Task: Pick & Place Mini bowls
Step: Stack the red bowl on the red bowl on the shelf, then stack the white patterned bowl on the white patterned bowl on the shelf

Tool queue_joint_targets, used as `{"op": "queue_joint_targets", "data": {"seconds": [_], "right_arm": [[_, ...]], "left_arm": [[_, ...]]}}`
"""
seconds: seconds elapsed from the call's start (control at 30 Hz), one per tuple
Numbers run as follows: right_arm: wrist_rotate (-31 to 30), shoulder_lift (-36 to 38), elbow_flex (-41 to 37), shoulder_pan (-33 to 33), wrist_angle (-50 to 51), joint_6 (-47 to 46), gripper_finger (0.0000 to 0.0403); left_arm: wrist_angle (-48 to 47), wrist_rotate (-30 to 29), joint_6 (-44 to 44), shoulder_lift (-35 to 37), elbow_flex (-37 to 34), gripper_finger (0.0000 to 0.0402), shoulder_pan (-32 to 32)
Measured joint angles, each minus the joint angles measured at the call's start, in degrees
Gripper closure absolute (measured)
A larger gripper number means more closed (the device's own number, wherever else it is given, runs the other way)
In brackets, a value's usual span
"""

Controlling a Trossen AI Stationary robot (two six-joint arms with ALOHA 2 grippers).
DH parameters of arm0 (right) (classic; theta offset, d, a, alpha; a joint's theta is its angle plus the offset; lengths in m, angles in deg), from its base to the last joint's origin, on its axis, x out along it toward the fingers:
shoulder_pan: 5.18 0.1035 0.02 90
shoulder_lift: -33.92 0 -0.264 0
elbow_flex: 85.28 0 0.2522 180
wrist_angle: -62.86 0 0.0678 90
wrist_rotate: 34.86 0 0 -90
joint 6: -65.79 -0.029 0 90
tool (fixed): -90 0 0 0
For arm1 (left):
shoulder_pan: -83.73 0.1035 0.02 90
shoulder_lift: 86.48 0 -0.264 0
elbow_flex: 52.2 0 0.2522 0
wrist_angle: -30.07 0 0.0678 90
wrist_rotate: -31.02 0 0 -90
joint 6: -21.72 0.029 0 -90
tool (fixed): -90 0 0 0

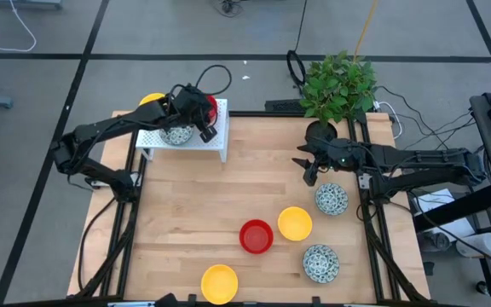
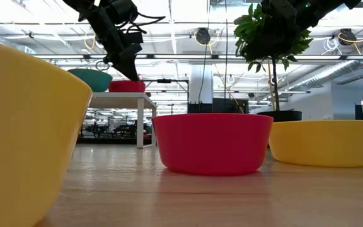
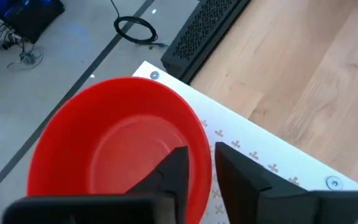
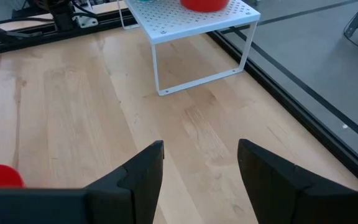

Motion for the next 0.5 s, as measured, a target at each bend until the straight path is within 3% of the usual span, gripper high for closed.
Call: {"op": "queue_joint_targets", "data": {"seconds": [0.5], "right_arm": [[0.22,0.00,0.00,0.00,0.04,0.01,0.0206]], "left_arm": [[1.24,-0.06,0.00,0.89,0.00,0.0230,-3.31]]}}
